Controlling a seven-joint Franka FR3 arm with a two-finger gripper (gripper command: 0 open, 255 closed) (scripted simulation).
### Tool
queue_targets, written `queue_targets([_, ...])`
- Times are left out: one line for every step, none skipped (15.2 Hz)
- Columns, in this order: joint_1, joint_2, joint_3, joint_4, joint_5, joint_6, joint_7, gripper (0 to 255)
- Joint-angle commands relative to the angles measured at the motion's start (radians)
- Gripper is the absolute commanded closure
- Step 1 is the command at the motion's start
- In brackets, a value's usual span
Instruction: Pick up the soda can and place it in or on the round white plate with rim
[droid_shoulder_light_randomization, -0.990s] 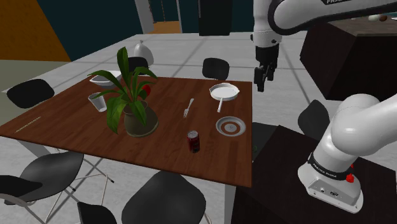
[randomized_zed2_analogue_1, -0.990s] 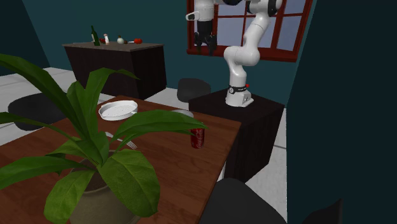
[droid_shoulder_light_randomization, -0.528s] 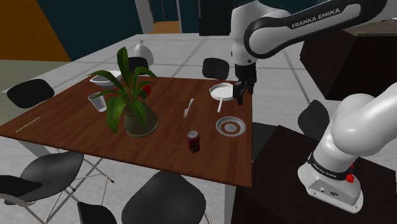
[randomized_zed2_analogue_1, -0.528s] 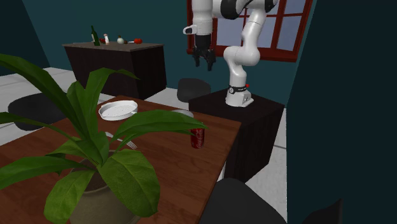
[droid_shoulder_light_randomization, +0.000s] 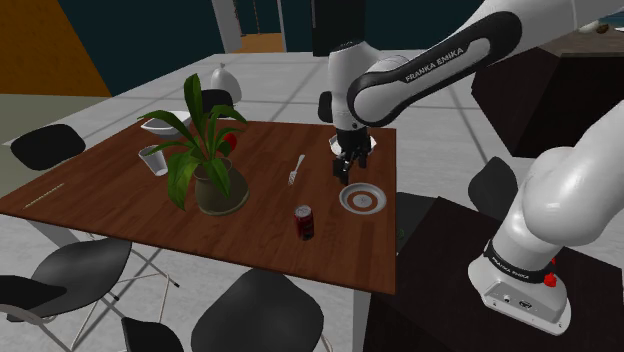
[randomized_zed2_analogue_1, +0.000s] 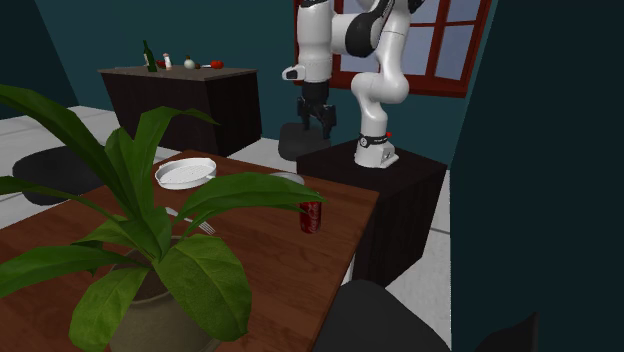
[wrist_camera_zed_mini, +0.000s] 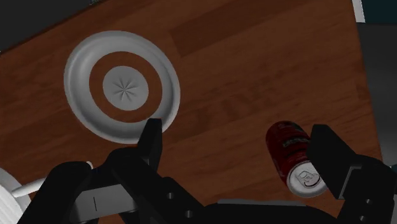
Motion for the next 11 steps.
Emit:
queue_targets([0.007, 0.069, 0.021, 0.024, -0.002, 0.055, 0.031, 0])
queue_targets([0.01, 0.106, 0.029, 0.04, -0.007, 0.08, 0.046, 0])
queue_targets([0.012, 0.142, 0.037, 0.057, -0.013, 0.103, 0.061, 0])
queue_targets([0.014, 0.179, 0.045, 0.075, -0.02, 0.125, 0.076, 0])
queue_targets([0.017, 0.216, 0.052, 0.095, -0.028, 0.146, 0.092, 0])
queue_targets([0.021, 0.253, 0.058, 0.116, -0.038, 0.165, 0.108, 0])
queue_targets([0.025, 0.291, 0.063, 0.139, -0.049, 0.184, 0.124, 0])
queue_targets([0.029, 0.328, 0.068, 0.162, -0.06, 0.201, 0.141, 0])
queue_targets([0.035, 0.366, 0.071, 0.187, -0.073, 0.216, 0.157, 0])
queue_targets([0.041, 0.404, 0.073, 0.214, -0.085, 0.231, 0.174, 0])
queue_targets([0.048, 0.441, 0.075, 0.241, -0.099, 0.244, 0.19, 0])
